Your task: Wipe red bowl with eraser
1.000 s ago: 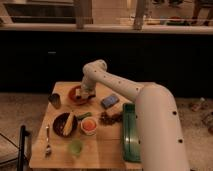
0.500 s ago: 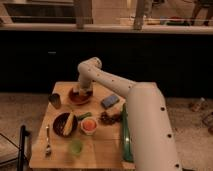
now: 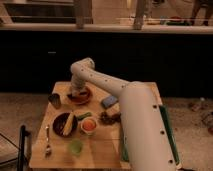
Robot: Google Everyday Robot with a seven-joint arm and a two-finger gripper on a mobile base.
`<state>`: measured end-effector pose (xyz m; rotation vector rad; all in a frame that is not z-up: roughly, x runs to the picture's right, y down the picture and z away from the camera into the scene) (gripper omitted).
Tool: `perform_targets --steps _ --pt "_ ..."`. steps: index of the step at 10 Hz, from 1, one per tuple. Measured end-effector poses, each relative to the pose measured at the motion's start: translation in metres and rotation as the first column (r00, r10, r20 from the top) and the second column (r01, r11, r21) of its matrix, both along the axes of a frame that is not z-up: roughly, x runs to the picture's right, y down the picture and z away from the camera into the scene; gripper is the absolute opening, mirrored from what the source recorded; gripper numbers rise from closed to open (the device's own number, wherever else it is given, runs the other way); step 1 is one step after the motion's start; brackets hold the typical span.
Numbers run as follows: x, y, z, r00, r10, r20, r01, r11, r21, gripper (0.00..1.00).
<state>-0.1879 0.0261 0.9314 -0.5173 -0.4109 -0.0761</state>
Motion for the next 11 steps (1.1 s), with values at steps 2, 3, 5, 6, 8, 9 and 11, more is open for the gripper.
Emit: perform_targets --steps 2,3,5,6,8,9,11 --pt "-0.001 0.015 -0.01 0.999 -0.029 0.018 0.029 0.9994 -0.017 0.0" --pt "0.007 0.021 -0.012 0.999 -0.038 0.015 0.039 0.9989 -0.026 0.0" --pt "0.024 0.032 -0.016 0.999 -0.05 0.001 0.05 0.9976 -0.047 0.0" --pt "0.033 0.033 -0.016 0.999 -0.046 -0.01 0.045 0.9976 -0.053 0.0" --pt "0.054 0.032 -0.013 0.998 -0.024 -0.05 0.021 0.9979 -0.061 0.0" --pt "0.058 0.028 -0.011 0.998 -0.012 -0.068 0.008 0.9982 -0.059 0.0" --pt "0.065 0.014 -0.003 0.995 0.013 -0.094 -0.017 0.9988 -0.045 0.0"
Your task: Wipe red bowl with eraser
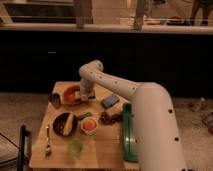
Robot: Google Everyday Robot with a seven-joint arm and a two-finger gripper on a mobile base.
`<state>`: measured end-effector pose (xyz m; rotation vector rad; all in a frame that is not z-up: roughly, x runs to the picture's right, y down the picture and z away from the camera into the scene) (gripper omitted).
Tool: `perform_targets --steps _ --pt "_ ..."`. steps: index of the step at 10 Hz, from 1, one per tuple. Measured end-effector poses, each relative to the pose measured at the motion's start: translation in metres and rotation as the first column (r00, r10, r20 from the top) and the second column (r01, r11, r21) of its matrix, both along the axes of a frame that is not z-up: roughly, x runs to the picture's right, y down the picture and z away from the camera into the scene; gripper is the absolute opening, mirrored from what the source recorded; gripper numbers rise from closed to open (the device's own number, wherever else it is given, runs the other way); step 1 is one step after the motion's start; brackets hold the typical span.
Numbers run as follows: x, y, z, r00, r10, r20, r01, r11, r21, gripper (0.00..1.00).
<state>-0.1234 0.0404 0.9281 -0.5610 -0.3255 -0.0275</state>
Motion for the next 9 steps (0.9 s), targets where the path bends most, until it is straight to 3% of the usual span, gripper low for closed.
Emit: perform_targets --steps 5,9 --pt "-0.018 -0.031 0.015 1.0 0.011 -0.01 -0.01 0.9995 0.029 0.0" --pt "-0.058 -0.03 0.016 0.999 -0.029 0.044 0.027 0.9992 0.03 0.0"
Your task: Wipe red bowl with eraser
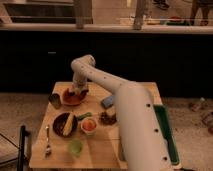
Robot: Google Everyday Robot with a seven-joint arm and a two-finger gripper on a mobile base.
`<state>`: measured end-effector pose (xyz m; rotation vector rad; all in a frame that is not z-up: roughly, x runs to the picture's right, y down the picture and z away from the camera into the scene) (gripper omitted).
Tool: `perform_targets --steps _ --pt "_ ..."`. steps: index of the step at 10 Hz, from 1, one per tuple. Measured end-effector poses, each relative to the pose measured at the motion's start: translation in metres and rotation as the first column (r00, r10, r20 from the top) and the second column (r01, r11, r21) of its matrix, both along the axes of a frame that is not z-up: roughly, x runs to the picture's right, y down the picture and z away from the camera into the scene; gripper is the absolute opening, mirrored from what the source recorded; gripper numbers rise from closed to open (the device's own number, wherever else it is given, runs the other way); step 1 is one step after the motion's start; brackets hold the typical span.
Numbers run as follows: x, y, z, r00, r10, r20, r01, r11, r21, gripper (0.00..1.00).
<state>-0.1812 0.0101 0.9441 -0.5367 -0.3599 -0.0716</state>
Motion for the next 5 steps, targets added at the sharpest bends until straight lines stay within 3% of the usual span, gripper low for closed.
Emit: perform_targets --steps 5 --pt "-0.028 0.032 -0.021 0.991 -0.086 0.1 0.09 0.9955 -0.029 0.0"
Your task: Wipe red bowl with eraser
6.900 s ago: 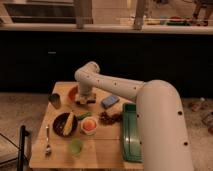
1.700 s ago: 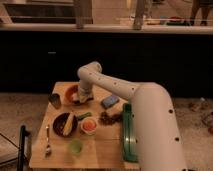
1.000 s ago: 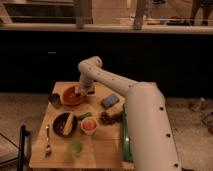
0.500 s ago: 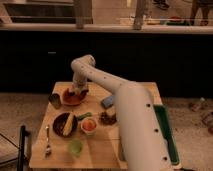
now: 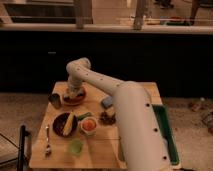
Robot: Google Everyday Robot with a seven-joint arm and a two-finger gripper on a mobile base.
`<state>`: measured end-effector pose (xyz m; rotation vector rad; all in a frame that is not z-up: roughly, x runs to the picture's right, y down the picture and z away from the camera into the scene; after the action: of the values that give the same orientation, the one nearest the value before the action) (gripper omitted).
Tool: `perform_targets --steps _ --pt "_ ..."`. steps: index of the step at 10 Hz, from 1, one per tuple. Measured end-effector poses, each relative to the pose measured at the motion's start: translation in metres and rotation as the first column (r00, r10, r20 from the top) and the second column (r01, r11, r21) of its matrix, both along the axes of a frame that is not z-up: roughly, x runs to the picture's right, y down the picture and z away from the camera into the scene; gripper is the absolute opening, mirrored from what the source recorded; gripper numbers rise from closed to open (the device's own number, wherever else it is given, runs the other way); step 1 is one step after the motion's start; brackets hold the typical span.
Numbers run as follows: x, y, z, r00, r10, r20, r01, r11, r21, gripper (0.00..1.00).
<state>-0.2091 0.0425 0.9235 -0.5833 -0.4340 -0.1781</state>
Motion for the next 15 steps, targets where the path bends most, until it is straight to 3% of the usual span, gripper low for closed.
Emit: perform_targets --steps 3,6,10,15 --pt "0.015 0.014 -0.007 1.0 -0.025 0.007 0.025 0.9995 -0.021 0.0" --pt "0.048 0.014 -0.005 0.999 -0.01 -0.034 0.009 0.9996 -0.027 0.0" --pt "0.068 -0.008 0.003 0.995 0.04 -0.094 -0.04 0.9992 0.0 0.0" --pt "0.059 -0.04 0.02 0.99 0.073 -0.124 -0.068 0.9965 0.049 0.0"
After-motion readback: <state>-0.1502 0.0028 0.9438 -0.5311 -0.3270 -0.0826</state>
